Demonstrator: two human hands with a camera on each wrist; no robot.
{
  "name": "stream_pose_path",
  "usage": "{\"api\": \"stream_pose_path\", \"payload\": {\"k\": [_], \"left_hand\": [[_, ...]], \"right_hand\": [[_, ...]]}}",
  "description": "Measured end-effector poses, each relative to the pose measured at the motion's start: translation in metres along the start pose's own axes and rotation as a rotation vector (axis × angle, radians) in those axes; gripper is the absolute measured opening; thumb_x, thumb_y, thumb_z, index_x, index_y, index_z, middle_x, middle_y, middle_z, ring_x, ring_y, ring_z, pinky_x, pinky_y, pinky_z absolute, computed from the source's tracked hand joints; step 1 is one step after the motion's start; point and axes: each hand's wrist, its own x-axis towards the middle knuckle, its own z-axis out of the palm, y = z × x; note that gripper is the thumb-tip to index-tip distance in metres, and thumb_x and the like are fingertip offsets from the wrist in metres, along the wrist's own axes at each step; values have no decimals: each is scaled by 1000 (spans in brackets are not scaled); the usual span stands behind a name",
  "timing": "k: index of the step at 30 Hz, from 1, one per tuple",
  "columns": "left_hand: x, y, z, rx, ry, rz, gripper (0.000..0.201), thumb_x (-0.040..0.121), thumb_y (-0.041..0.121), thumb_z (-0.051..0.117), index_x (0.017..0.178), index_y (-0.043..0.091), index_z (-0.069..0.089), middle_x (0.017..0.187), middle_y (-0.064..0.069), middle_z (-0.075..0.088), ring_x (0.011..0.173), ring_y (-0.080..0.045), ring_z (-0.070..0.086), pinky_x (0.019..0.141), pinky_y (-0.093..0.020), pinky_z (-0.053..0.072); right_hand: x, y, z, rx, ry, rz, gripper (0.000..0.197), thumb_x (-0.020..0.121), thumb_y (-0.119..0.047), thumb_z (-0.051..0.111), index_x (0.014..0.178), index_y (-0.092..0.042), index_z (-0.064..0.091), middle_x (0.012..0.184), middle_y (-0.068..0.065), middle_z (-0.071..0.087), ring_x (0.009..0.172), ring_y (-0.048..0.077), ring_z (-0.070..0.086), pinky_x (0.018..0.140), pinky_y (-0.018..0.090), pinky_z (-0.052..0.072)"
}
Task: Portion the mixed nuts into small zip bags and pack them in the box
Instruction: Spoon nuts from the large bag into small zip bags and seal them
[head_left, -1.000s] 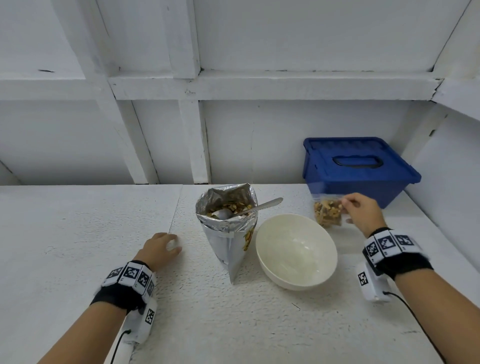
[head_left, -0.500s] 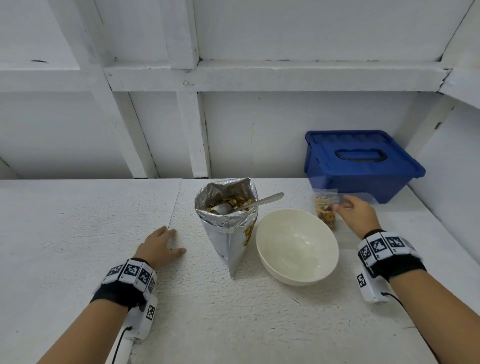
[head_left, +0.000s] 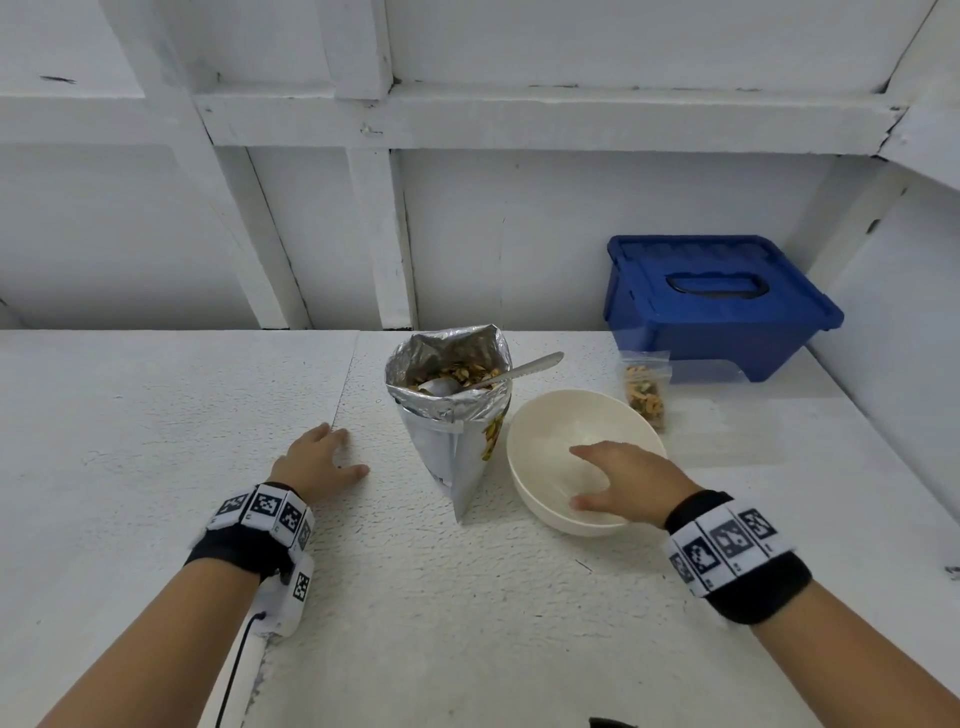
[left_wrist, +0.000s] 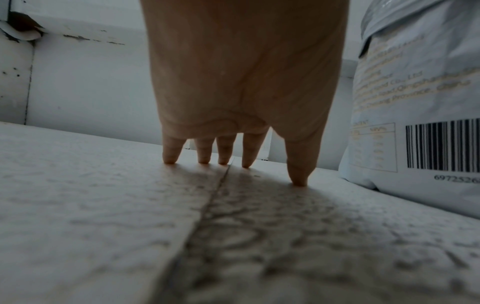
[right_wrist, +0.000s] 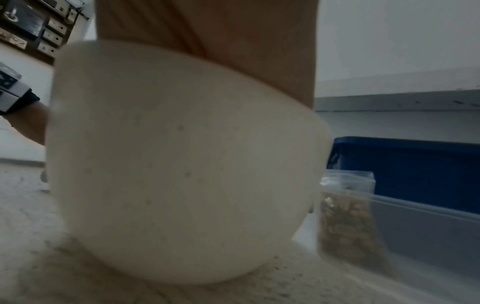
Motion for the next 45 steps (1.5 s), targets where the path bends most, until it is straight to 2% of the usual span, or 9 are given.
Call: {"api": "stream_pose_path", "payload": {"k": [7,13,18,22,27,31,35,38,45], "left_hand": [[-2,2,-2,6,-11,-6,74,85,49,58,145,17,27,155,-7,15,142,-25,17,113,-45,22],[-4,3,-3,31,-24,-2,73,86,49,56,145,18,27,156,-6,14,142,-25,16,114,-46,21],[-6,5,-9,-21,-36,-6,62,89,45,53,142,19,34,153,-8,22,138,-27,26,112,-45,25],[-18,21,-28,-214,206,113,44,93,29,51,134,13,47,139,-12,45,128,-26,41,106,-39,32],[-46,76,-79,-324,685,407,33,91,12,54,124,5,54,120,-14,56,112,-29,52,95,-36,39],[-79,126,-116,-340,836,670,32,91,14,56,122,5,54,117,-12,56,109,-20,52,93,-23,35],[-101,159,-127,-265,771,895,63,83,43,55,133,7,44,130,-10,50,121,-17,43,102,-32,34],[-106,167,-126,-189,772,950,79,74,54,56,136,7,40,135,-10,48,128,-14,33,103,-34,26],[-99,156,-123,-89,828,960,69,86,64,39,117,4,53,90,-4,60,87,-22,58,94,-31,32]], "right_hand": [[12,-7,11,-50,62,-30,23,91,-24,51,108,-18,64,108,1,65,99,20,58,78,29,44],[12,-2,11,154,125,4,31,96,-18,43,94,-1,68,95,10,69,91,25,62,84,32,47],[-1,1,-16,354,410,68,20,93,-12,50,98,-5,68,88,5,65,82,18,59,74,24,42],[-16,1,-57,381,712,87,19,92,-15,53,88,-2,66,80,5,63,77,19,59,70,26,42],[-35,-26,-104,552,1002,-99,8,89,-14,58,86,-11,64,78,-4,61,70,1,54,64,6,40],[-40,-61,-120,697,947,-251,3,87,-17,62,84,-15,64,78,-10,61,73,-1,56,67,5,43],[-41,-94,-114,828,749,-392,8,85,-16,65,80,-22,63,75,-11,62,67,-5,55,66,7,44],[-41,-109,-105,936,621,-456,3,85,-10,64,84,-10,66,71,-3,63,62,-4,55,60,8,43],[-35,-112,-96,975,531,-459,5,86,-11,63,84,-12,67,78,7,68,71,7,61,68,16,50]]}}
